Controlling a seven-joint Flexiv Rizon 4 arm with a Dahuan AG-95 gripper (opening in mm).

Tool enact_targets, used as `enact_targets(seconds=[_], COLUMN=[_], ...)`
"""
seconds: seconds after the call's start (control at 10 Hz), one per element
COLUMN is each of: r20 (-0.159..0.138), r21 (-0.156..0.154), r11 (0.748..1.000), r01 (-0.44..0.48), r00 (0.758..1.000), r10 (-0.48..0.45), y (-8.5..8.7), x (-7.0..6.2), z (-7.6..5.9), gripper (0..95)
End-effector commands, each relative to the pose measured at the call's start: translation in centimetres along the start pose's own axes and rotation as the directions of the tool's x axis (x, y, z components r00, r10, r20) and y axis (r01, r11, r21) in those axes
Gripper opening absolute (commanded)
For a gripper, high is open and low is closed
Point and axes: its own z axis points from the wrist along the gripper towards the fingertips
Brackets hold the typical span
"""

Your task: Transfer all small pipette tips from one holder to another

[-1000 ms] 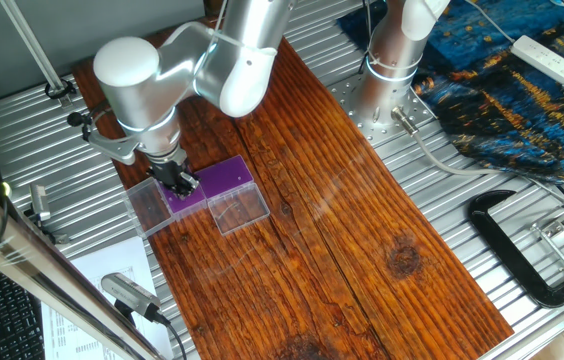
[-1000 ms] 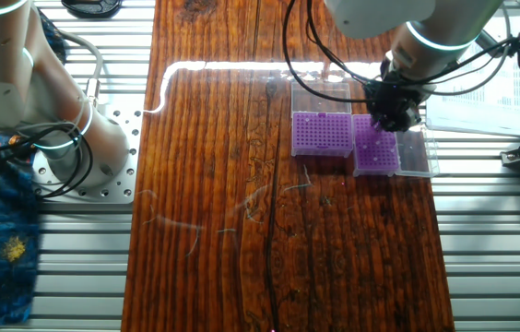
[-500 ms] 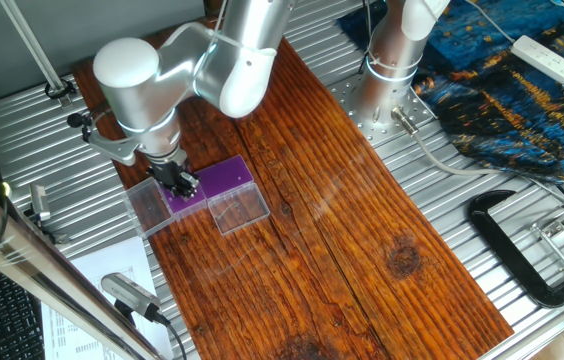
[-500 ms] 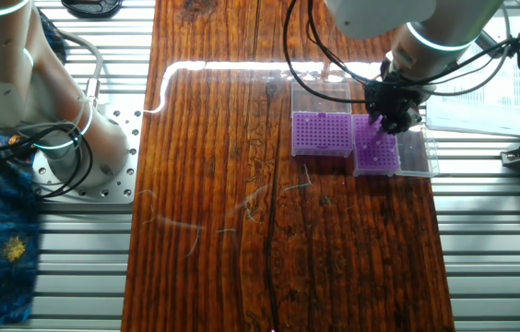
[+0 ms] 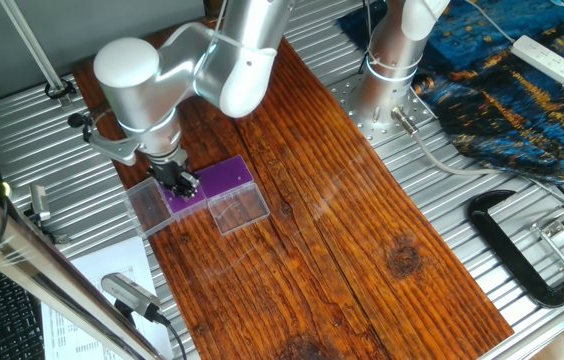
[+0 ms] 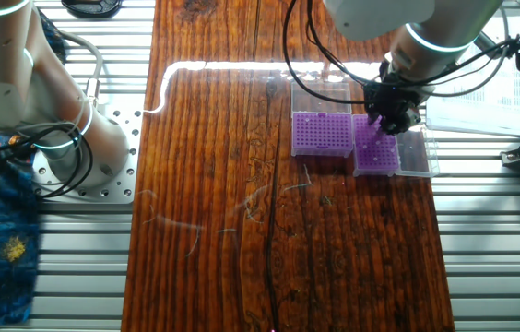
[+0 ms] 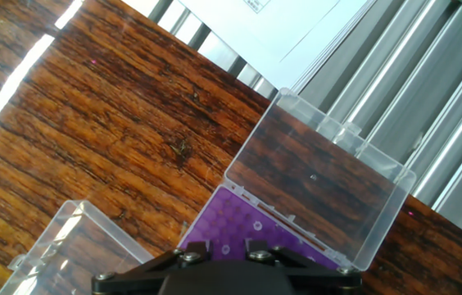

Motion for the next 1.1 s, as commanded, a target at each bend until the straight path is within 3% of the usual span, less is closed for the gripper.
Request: enact_targets(seconds=[0.1, 0.5, 1.1], r20=[0.0, -0.001, -0.005], r21=[0.001, -0.001, -0.002], r11=[1.0, 1.0, 1.0], r01=[-0.003, -0.007, -0.011], r00=[1.0, 1.0, 1.0], r10=[0.003, 0.007, 0.011], y=[0.0, 0.0, 0.1], x=[0.0, 0.0, 0.0], z=[0.1, 0.1, -0.9], gripper=[0.0, 0.0, 0.0])
